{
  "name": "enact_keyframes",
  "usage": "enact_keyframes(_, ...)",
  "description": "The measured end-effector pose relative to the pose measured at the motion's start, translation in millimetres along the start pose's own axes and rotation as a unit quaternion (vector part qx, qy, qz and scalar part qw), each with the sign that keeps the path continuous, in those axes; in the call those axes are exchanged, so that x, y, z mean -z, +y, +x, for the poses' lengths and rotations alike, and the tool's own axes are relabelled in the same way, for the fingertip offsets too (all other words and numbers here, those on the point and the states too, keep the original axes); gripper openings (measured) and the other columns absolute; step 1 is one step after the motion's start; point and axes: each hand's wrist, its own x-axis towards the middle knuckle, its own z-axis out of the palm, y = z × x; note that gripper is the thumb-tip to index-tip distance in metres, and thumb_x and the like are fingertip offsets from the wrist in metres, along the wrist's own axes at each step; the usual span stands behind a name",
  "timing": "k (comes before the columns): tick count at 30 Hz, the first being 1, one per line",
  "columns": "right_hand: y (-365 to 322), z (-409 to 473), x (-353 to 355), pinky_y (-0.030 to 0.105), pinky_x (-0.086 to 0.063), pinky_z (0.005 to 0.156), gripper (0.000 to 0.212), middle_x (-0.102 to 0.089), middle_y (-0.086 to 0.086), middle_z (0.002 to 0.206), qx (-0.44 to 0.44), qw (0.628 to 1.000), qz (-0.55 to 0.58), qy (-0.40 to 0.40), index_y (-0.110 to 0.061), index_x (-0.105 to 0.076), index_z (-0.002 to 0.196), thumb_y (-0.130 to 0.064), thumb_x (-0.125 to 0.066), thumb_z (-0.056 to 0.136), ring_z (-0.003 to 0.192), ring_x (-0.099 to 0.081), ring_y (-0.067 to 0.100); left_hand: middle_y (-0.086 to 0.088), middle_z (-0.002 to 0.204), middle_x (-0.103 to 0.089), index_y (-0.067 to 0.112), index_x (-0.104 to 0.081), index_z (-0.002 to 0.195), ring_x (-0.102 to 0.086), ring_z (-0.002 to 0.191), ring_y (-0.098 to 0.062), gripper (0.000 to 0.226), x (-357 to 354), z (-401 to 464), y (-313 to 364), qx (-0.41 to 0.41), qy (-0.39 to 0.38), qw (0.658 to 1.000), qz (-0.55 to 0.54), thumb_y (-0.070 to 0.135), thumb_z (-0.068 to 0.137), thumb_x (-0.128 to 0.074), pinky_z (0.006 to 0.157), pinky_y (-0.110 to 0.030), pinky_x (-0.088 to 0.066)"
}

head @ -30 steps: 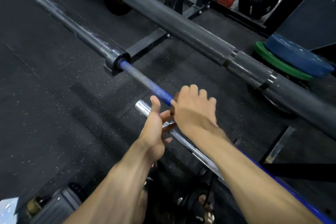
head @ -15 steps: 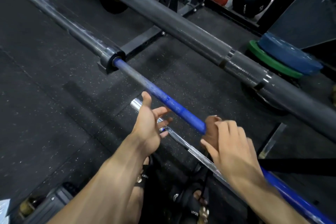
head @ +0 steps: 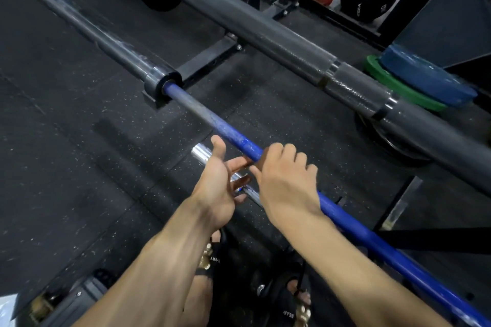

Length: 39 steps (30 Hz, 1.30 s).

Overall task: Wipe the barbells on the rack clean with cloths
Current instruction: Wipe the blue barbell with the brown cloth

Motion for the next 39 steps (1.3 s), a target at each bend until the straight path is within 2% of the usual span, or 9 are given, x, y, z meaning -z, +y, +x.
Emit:
enact_keyframes(3,-11,16,3,0.039,-0.038,0.055,0.043,-0.052,0.006,0.082,0.023,0.999,0.026,0.014,-0.008,-0.056,0.099,-0.050,-0.060,0.094,0.066,-0.051,0.026,-0.001,0.078,-0.064,0.014,-0.064,0.082,-0.050,0.072,-0.015,0.090,1,-1,3,-0.012,-0.004,1.000,-0.003,0.088,0.087,-0.015,0.073,-0.034,-0.031)
enact_keyframes(6,18,1,12,0.041,-0.042,0.062,0.046,-0.051,0.004,0.093,0.069,0.995,0.067,-0.039,-0.013,-0.052,0.113,-0.057,-0.042,0.099,0.075,-0.054,0.026,-0.009,0.104,-0.069,0.008,-0.075,0.108,-0.056,0.083,-0.016,0.096,0,1,4,-0.023,0.000,0.999,-0.030,0.086,0.089,-0.022,0.067,-0.032,-0.030)
enact_keyframes(10,80,-36,29,0.042,-0.046,0.083,0.049,-0.046,-0.008,0.106,0.041,0.968,0.154,-0.194,-0.033,-0.040,0.131,-0.062,-0.025,0.095,0.092,-0.053,0.020,-0.010,0.137,-0.063,0.008,-0.068,0.121,-0.060,0.123,-0.027,0.094,2,6,1,-0.010,0.025,0.999,-0.043,0.087,0.087,-0.029,0.104,-0.041,-0.045)
enact_keyframes(21,56,8,23,0.044,-0.047,0.078,0.031,-0.056,-0.009,0.101,0.045,0.931,0.295,-0.210,-0.029,-0.042,0.105,-0.055,-0.026,0.105,0.081,-0.058,0.021,0.004,0.127,-0.071,0.018,-0.077,0.116,-0.061,0.119,-0.022,0.091,-1,-1,9,0.006,0.010,0.999,0.051,0.086,0.090,-0.021,0.091,-0.038,-0.036)
enact_keyframes(25,53,24,15,0.046,-0.045,0.079,0.038,-0.062,-0.001,0.091,-0.033,0.910,0.342,-0.231,-0.026,-0.044,0.092,-0.052,-0.020,0.106,0.078,-0.057,0.028,0.004,0.116,-0.073,0.017,-0.078,0.109,-0.060,0.109,-0.021,0.091,-1,-2,15,0.011,0.023,0.998,0.066,0.085,0.090,-0.022,0.084,-0.037,-0.034)
enact_keyframes(29,55,45,2,0.043,-0.041,0.082,0.052,-0.063,0.008,0.101,-0.140,0.864,0.389,-0.289,-0.019,-0.057,0.093,-0.054,-0.020,0.104,0.087,-0.054,0.035,-0.001,0.130,-0.069,0.011,-0.071,0.124,-0.063,0.120,-0.022,0.093,-7,-1,21,0.033,0.054,0.995,0.080,0.085,0.091,-0.025,0.087,-0.037,-0.042)
enact_keyframes(34,46,-3,8,0.041,-0.043,0.063,0.051,-0.053,0.005,0.095,0.077,0.964,0.214,-0.136,-0.014,-0.055,0.118,-0.054,-0.031,0.100,0.077,-0.055,0.028,-0.006,0.120,-0.074,0.006,-0.070,0.123,-0.066,0.103,-0.019,0.093,-17,2,28,0.041,0.070,0.993,0.081,0.080,0.095,-0.023,0.080,-0.034,-0.042)
enact_keyframes(37,47,-3,13,0.036,-0.040,0.050,0.054,-0.052,0.004,0.087,0.099,0.970,0.161,-0.157,-0.014,-0.053,0.108,-0.061,-0.028,0.097,0.066,-0.057,0.026,-0.003,0.115,-0.076,0.008,-0.073,0.117,-0.067,0.101,-0.017,0.090,-20,0,24,0.041,0.082,0.991,0.094,0.079,0.096,-0.022,0.081,-0.034,-0.043)
enact_keyframes(39,52,14,10,0.039,-0.044,0.058,0.043,-0.054,0.003,0.089,0.093,0.960,0.206,-0.168,-0.022,-0.044,0.104,-0.060,-0.025,0.101,0.073,-0.060,0.031,-0.002,0.110,-0.076,0.009,-0.074,0.111,-0.067,0.097,-0.016,0.086,-20,-2,23,0.037,0.077,0.992,0.096,0.076,0.098,-0.022,0.081,-0.033,-0.044)
